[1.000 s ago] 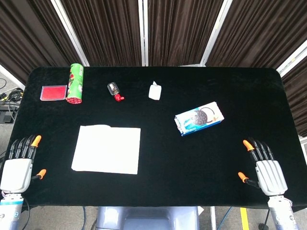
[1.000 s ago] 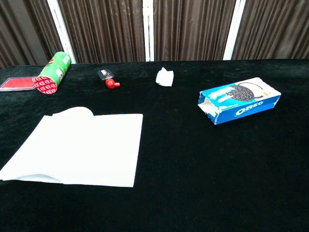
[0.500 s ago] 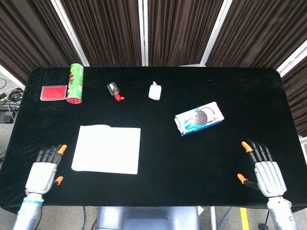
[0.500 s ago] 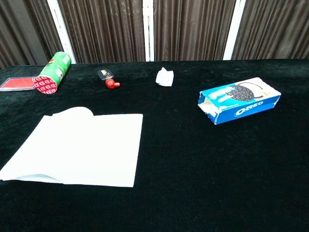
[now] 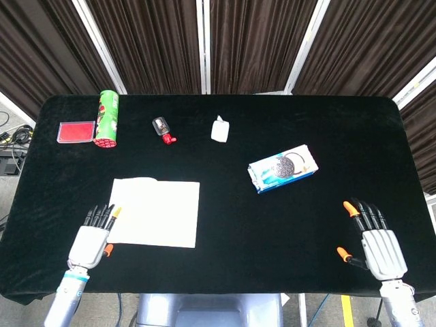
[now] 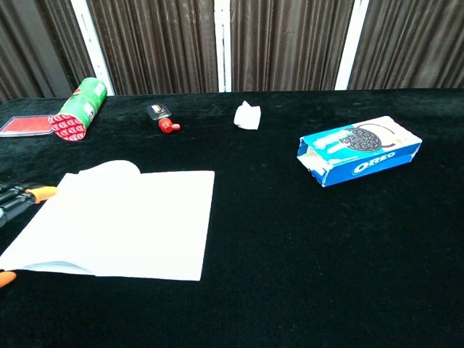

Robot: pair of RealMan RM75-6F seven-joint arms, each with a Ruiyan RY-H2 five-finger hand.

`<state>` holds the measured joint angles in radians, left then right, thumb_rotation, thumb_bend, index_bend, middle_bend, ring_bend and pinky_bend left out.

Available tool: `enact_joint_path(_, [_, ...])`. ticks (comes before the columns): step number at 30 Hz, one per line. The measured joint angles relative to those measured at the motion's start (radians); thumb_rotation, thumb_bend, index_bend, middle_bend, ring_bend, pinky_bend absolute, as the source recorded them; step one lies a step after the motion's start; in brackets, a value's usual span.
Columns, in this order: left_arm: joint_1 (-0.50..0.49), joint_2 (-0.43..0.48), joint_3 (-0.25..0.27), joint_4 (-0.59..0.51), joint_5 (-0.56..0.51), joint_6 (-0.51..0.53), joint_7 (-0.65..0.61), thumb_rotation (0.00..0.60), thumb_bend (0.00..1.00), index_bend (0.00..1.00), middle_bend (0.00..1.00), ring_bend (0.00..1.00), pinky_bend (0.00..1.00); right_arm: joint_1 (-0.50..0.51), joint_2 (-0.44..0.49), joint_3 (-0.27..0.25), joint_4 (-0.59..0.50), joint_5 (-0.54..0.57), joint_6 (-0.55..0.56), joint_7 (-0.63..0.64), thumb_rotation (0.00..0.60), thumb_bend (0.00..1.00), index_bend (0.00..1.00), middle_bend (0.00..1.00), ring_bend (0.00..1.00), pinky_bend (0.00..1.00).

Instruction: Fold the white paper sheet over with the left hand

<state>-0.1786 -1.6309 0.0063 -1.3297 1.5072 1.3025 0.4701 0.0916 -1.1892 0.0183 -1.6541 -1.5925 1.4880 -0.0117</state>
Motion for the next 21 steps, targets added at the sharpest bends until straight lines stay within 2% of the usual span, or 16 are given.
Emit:
enact_joint_path(6, [-0.010,-0.034,0.004,0.033,-0.009,-0.017,0.009,0.600,0.28,0.00,0.00,0.00,0.00,0.000,0.000,0.000,0.001,0.001,-0.002,0.002,0.600,0.09,0.00,0.00,0.00,0.00])
enact_joint_path(13, [-0.019,-0.067,0.001,0.076,0.000,-0.003,-0.005,0.600,0.39,0.00,0.00,0.00,0.00,0.000,-0.001,-0.001,0.002,0.000,-0.003,0.000,0.600,0.08,0.00,0.00,0.00,0.00])
enact_joint_path(21, [-0.025,-0.072,-0.004,0.088,-0.009,-0.003,-0.007,0.600,0.45,0.00,0.00,0.00,0.00,0.000,-0.005,-0.006,0.004,-0.003,-0.007,-0.005,0.600,0.08,0.00,0.00,0.00,0.00])
